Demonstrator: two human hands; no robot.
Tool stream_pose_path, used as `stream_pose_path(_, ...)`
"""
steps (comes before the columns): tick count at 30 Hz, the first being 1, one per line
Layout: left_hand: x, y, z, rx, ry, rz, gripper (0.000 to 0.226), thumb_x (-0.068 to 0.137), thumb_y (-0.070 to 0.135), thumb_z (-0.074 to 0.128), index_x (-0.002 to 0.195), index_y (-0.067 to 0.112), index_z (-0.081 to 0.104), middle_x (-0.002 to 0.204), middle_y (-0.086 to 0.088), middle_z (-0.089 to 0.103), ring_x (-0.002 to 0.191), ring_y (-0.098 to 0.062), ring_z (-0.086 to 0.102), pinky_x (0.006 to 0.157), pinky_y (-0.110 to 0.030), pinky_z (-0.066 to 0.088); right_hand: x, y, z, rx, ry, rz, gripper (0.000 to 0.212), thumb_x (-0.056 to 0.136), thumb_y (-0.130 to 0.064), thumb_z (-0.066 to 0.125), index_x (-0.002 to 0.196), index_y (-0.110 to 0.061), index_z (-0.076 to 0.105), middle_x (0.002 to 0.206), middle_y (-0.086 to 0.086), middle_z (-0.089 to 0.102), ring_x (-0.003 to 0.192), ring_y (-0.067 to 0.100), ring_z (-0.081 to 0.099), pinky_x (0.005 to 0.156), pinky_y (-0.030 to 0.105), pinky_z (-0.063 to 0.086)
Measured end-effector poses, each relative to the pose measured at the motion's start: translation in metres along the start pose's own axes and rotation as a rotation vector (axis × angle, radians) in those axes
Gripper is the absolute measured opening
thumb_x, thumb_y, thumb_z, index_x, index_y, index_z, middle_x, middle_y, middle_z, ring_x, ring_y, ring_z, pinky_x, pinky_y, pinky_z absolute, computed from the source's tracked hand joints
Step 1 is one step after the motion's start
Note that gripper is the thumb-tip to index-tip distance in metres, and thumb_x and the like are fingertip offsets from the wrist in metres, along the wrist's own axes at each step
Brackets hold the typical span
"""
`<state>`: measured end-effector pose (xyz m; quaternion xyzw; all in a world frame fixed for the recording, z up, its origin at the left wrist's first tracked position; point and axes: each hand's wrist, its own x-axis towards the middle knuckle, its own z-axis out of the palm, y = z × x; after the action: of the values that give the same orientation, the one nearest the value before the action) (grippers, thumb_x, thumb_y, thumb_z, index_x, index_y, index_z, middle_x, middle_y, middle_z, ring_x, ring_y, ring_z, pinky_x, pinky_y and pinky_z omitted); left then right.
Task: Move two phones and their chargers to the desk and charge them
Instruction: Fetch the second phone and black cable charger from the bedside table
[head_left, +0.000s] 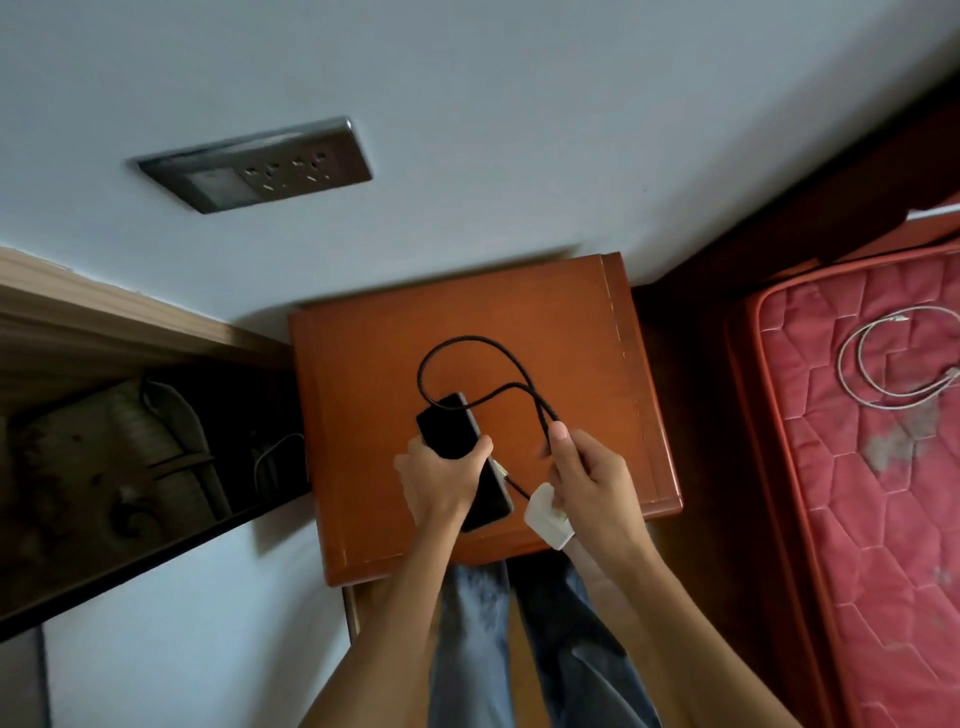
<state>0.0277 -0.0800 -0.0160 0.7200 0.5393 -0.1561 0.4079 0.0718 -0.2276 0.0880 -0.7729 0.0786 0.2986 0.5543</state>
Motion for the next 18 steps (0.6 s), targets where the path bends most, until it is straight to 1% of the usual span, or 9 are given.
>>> stream_pose_path(3,-0.018,0.011,-0.035,-0.177,-0.060,-0.032,0.068,0.064,0.063,0.077,0.108,0.013,0.062,0.098,0.001,0.068,0.084,-0.014,0.066,0.064,-0.028,0.055,-0.015,-0.032,-0.003,0.029,-0.036,-0.059,0.032,0.092,-0.055,0.052,0.079,-0.029,0.068,0.056,-0.007,0.048,0.053,0.013,0.045,0.052,0.034,0.039)
stream_pose_path(4,-0.027,0.015,-0.049,-0.245,-0.087,-0.046,0.070,0.063,0.064,0.076,0.110,0.014,0.063,0.098,0.002,0.069,0.085,-0.014,0.067,0.069,-0.030,0.058,-0.021,-0.044,-0.003,0.034,-0.053,-0.075,0.031,0.090,-0.055,0.053,0.081,-0.030,0.068,0.056,-0.006,0.048,0.053,0.014,0.044,0.053,0.035,0.039)
stream_pose_path(6,-0.048,0.026,-0.077,-0.377,-0.134,-0.056,0.075,0.057,0.066,0.076,0.114,0.017,0.065,0.101,0.001,0.073,0.091,-0.017,0.071,0.082,-0.040,0.061,-0.034,-0.071,-0.004,0.074,-0.075,-0.097,0.030,0.095,-0.051,0.051,0.085,-0.030,0.070,0.057,0.000,0.043,0.054,0.021,0.040,0.053,0.040,0.036)
stream_pose_path(8,-0.071,0.037,-0.108,-0.493,-0.168,-0.048,0.073,0.053,0.065,0.078,0.111,0.020,0.069,0.101,0.000,0.077,0.091,-0.020,0.074,0.085,-0.045,0.061,-0.049,-0.099,-0.005,0.115,-0.080,-0.124,0.037,0.101,-0.045,0.044,0.087,-0.025,0.071,0.059,0.002,0.040,0.055,0.022,0.037,0.051,0.038,0.034)
stream_pose_path(10,-0.093,0.046,-0.136,-0.583,-0.189,-0.031,0.064,0.056,0.060,0.081,0.107,0.022,0.071,0.094,0.000,0.079,0.086,-0.021,0.077,0.081,-0.045,0.062,-0.064,-0.127,-0.006,0.149,-0.093,-0.148,0.042,0.103,-0.042,0.039,0.087,-0.021,0.072,0.059,0.002,0.039,0.054,0.021,0.036,0.049,0.030,0.033)
stream_pose_path(13,-0.121,0.057,-0.175,-0.689,-0.169,0.001,0.041,0.073,0.044,0.082,0.105,0.020,0.072,0.088,-0.001,0.080,0.079,-0.020,0.078,0.067,-0.035,0.061,-0.084,-0.163,-0.008,0.170,-0.142,-0.192,0.042,0.102,-0.042,0.040,0.088,-0.021,0.072,0.058,-0.004,0.041,0.053,0.012,0.038,0.048,0.021,0.035)
stream_pose_path(15,-0.141,0.064,-0.200,-0.761,-0.138,0.019,0.029,0.078,0.038,0.080,0.100,0.020,0.074,0.087,-0.002,0.080,0.079,-0.022,0.077,0.065,-0.034,0.059,-0.096,-0.185,-0.010,0.170,-0.171,-0.218,0.040,0.102,-0.041,0.042,0.087,-0.021,0.073,0.058,-0.005,0.044,0.053,0.009,0.041,0.048,0.019,0.036)
stream_pose_path(18,-0.174,0.074,-0.233,-0.843,-0.114,0.040,0.024,0.083,0.032,0.077,0.101,0.017,0.075,0.084,-0.002,0.080,0.077,-0.020,0.077,0.063,-0.032,0.058,-0.113,-0.214,-0.016,0.197,-0.211,-0.258,0.037,0.102,-0.039,0.047,0.086,-0.022,0.075,0.058,-0.002,0.050,0.051,0.010,0.045,0.047,0.020,0.038)
